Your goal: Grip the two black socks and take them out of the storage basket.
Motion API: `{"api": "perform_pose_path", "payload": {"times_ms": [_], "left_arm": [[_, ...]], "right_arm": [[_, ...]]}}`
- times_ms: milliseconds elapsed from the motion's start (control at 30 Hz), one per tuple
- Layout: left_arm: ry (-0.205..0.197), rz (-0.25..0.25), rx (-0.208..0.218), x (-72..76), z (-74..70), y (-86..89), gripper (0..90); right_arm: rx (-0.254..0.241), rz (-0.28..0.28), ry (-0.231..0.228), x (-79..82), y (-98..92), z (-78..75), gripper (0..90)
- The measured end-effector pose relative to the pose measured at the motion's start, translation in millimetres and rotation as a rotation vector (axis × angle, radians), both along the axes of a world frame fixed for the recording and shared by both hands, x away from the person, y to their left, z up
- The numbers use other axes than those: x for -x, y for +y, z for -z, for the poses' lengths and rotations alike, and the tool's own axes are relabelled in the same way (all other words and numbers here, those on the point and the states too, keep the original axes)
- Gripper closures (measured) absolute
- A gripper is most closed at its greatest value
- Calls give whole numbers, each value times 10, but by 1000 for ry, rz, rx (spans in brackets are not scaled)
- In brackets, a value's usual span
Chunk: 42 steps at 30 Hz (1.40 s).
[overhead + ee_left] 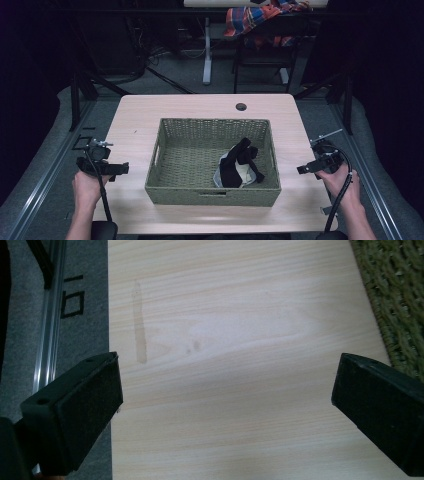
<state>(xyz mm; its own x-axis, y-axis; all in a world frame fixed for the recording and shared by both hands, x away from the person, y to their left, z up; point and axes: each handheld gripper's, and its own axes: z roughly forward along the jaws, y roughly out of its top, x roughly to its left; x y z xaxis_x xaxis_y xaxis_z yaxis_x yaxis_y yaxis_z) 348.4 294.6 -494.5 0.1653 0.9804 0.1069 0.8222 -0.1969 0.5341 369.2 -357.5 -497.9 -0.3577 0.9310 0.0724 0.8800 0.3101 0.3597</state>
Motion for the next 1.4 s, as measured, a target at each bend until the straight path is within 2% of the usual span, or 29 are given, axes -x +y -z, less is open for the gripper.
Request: {"api": "perform_pose_path", "payload": {"times_ms": [67,200,367,433,467,533,567,600,633,667,700,733,867,933,1000,1067,1100,1167,1267,1400], "left_arm": [[8,3,14,-3,10,14,3],[9,12,8,3,24,-15,3],[14,26,8,22,27,-21,3],[13,29,-3,22,36,-26,3],[18,34,-6,21,40,-33,3],[22,37,-2,21,40,-34,3],[20,37,-3,21,47,-37,3],[20,37,-3,21,47,-37,3],[21,38,-16,20,50,-34,3],[19,34,-18,18,55,-34,3],[19,34,-18,18,55,-34,3],[22,33,-13,15,57,-30,3],[29,37,-9,9,67,-35,3],[27,37,-5,10,70,-37,3],[34,45,-3,12,65,-35,3],[27,39,1,12,72,-34,3],[27,39,1,12,72,-34,3],[26,38,1,10,74,-32,3],[27,38,2,7,76,-32,3],[35,42,2,3,75,-28,3]], "right_arm": [[-3,-7,5,-8,11,-8,23],[-9,-11,3,-2,37,-35,14],[-28,-13,-36,-6,77,-179,12],[-31,-20,-49,-4,98,-278,12],[-46,-26,-76,4,132,-366,13],[-40,-35,-83,2,144,-401,13],[-25,-53,-104,-11,184,-518,13],[-38,-49,-107,-14,199,-561,13],[-50,-59,-117,-22,213,-620,13],[-41,-75,-131,-32,221,-681,13],[-41,-75,-131,-32,221,-681,13],[-65,-92,-154,-54,271,-804,13],[-65,-138,-172,-92,390,-991,13],[-63,-149,-173,-104,434,-1027,13],[-48,-194,-173,-141,576,-1127,13],[-45,-214,-168,-163,650,-1166,13],[-45,-214,-168,-163,650,-1166,13],[-31,-249,-156,-211,767,-1217,13],[-27,-266,-157,-241,850,-1236,14],[-1,-318,-137,-327,1042,-1263,16]]}}
